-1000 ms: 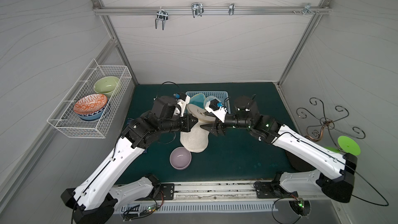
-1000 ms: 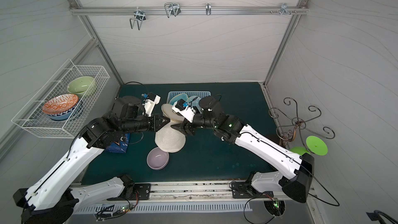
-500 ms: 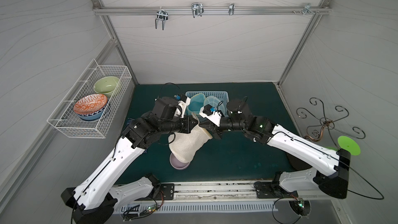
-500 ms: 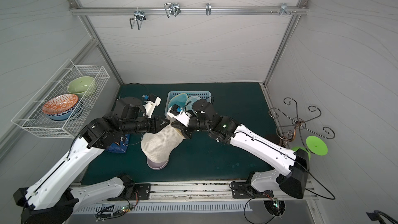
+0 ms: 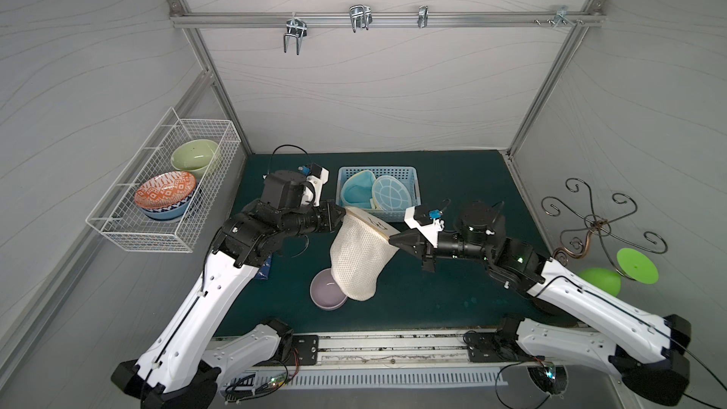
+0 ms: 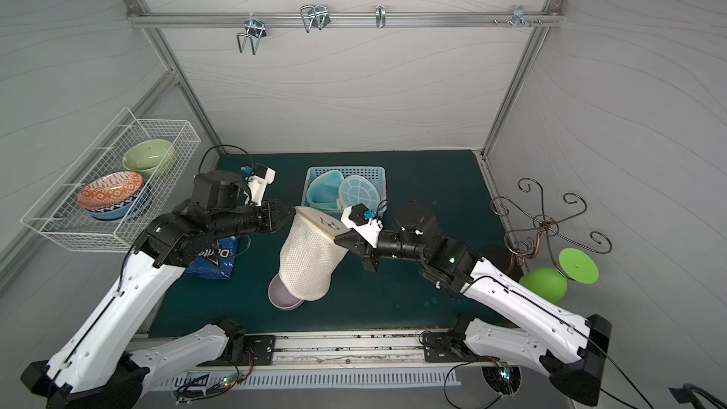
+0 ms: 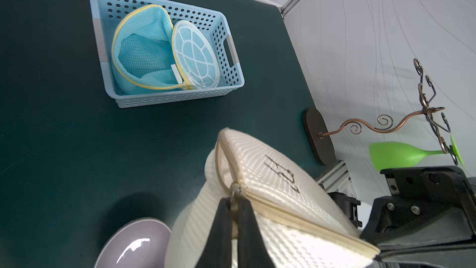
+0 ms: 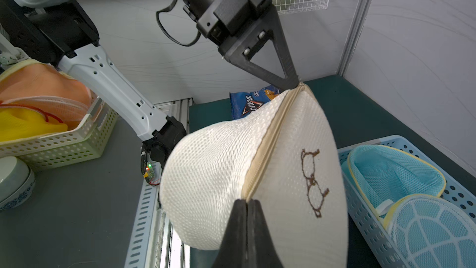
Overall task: Turn the laundry bag inside out
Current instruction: Zip the zipper on the laundry bag.
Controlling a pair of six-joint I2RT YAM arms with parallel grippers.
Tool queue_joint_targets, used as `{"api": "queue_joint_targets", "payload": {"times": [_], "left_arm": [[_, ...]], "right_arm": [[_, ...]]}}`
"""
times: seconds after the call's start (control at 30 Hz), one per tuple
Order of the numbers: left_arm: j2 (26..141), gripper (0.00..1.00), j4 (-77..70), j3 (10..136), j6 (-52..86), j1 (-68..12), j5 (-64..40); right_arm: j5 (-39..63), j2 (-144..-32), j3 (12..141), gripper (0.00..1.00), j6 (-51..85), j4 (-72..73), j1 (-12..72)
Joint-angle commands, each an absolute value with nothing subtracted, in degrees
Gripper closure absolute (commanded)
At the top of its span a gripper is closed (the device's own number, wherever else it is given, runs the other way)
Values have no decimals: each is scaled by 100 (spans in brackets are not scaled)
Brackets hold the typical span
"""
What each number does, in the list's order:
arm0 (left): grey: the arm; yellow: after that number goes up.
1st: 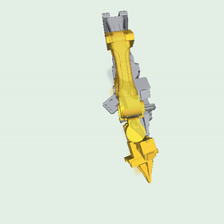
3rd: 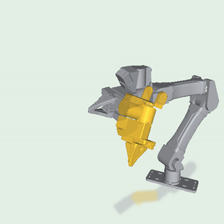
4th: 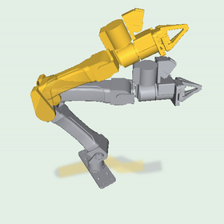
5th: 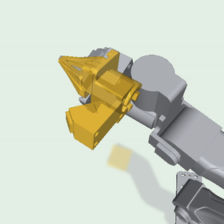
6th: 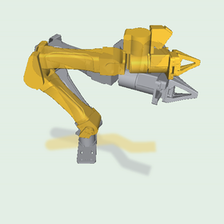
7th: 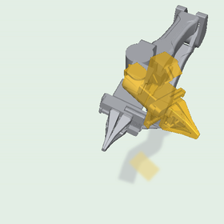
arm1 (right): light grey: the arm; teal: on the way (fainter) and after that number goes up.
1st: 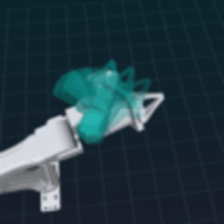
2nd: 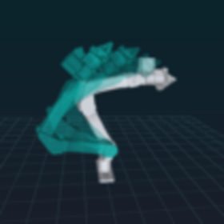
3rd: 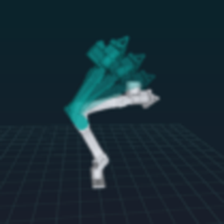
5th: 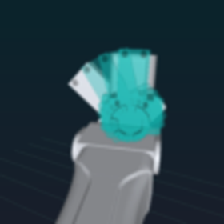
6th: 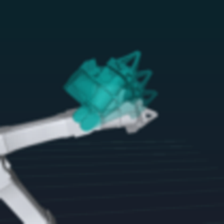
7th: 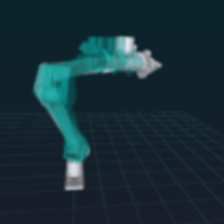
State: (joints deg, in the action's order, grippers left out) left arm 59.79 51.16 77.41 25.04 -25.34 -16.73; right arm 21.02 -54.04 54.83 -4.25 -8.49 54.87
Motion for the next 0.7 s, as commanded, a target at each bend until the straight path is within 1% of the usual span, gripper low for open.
{"api": "queue_joint_targets", "payload": {"times": [0.0,0.07,0.13,0.23,0.3,0.33,0.4,0.43,0.5,0.57,0.67], "left_arm": [[5975,100,4731,7787,2290,-2057,-1208],[5900,100,4690,7849,2243,-2021,-1441],[5874,100,4727,7987,2316,-2142,-1647],[5801,100,4815,8091,2268,-2800,-1136],[5784,100,4825,8087,2325,-3087,-1001],[5783,100,4806,8071,2346,-3179,-978],[5783,100,4790,8057,2392,-3263,-996],[5792,100,4810,8064,2382,-3318,-968],[5809,100,4877,8116,2389,-3349,-947],[5810,100,4896,8130,2423,-3350,-975],[5814,100,4904,8123,2443,-3366,-1006]], "right_arm": [[2724,-4787,5137,100,90,-673,5039],[2831,-4747,5074,100,241,-806,4752],[2882,-4952,5230,100,211,-985,4808],[2547,-5337,5532,100,74,-1070,5198],[2453,-5690,5886,70,-92,-1358,5352],[2403,-5884,6071,58,-174,-1495,5418],[2159,-6140,6334,40,-270,-1568,5547],[2064,-6258,6479,34,-356,-1601,5601],[1928,-6535,6792,31,-451,-1771,5650],[1854,-6826,7048,30,-478,-1837,5710],[1452,-7253,7277,30,-695,-1854,5974]]}}
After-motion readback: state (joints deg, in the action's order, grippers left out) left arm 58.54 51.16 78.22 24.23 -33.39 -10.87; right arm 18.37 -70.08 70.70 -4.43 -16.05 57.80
